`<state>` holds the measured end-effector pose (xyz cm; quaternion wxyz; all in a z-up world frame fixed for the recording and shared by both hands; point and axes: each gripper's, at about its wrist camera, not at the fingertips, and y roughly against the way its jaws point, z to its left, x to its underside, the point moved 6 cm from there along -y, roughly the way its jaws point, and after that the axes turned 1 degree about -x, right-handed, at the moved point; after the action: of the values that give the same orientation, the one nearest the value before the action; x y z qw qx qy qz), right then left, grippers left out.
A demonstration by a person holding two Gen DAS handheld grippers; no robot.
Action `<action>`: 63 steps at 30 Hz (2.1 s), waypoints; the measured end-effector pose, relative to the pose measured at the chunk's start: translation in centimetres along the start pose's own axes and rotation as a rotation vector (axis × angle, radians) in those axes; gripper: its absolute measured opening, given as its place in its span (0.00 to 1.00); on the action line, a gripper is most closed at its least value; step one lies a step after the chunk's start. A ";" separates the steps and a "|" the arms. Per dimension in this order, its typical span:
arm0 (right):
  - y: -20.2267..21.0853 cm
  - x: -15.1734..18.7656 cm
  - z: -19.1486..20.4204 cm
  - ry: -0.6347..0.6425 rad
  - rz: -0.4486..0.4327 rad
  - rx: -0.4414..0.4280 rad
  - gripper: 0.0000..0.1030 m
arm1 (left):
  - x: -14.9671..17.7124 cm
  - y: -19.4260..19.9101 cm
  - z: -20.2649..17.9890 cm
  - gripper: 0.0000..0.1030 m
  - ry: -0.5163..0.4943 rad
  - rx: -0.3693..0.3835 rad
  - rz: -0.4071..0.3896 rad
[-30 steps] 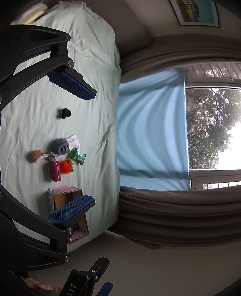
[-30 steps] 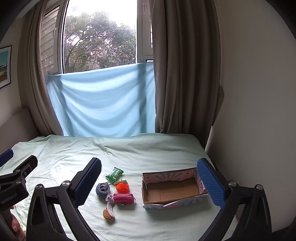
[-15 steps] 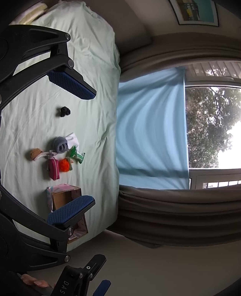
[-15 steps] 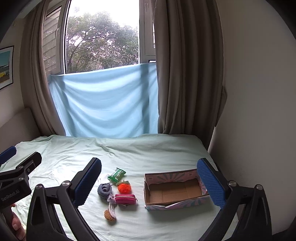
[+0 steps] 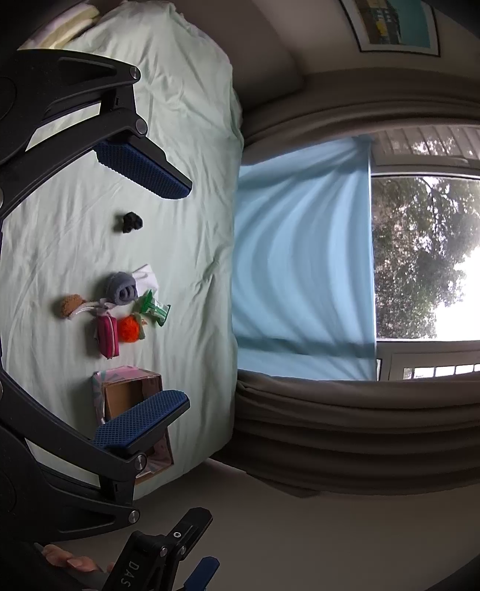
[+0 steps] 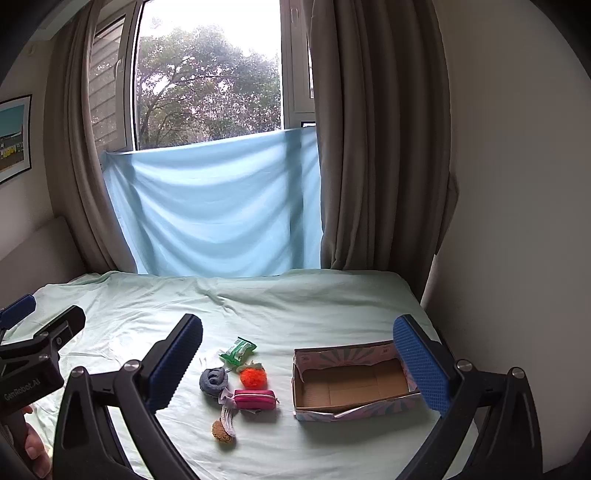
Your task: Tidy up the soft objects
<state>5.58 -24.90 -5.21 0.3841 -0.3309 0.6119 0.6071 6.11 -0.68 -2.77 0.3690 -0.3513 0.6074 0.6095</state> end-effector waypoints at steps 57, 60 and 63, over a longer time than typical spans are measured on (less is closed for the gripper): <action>-0.5 0.4 1.4 0.064 0.033 -0.100 1.00 | 1.8 -0.3 4.9 1.00 0.113 -0.113 0.102; -1.3 1.6 2.3 0.072 0.057 -0.111 1.00 | 3.2 -1.0 6.5 1.00 0.127 -0.124 0.125; -2.3 3.3 3.6 0.061 0.090 -0.116 1.00 | 4.7 -2.0 8.2 1.00 0.121 -0.120 0.147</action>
<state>6.24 -21.20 -9.08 0.3177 -0.3430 0.6013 0.6479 5.75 7.59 -7.68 0.2641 -0.3635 0.6151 0.6478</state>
